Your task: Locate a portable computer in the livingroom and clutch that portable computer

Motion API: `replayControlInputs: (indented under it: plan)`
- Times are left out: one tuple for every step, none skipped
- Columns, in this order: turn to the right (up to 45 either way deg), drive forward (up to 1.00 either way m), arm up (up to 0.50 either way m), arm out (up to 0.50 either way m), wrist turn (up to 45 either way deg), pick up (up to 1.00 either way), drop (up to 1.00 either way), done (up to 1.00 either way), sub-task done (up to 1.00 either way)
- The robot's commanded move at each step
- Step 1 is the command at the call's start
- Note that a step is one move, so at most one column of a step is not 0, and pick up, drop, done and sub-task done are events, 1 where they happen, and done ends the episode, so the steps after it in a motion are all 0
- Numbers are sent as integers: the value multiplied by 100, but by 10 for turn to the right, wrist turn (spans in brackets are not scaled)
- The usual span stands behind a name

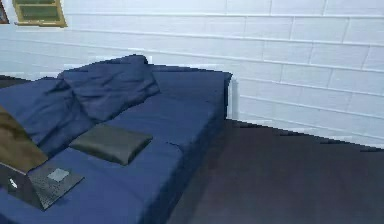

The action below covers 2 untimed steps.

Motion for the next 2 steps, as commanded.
replayControlInputs:
  plan:
    - [0, 30, 0, 0, 0, 0, 0, 0, 0]
    - [-450, 0, 0, 0, 0, 0, 0, 0, 0]
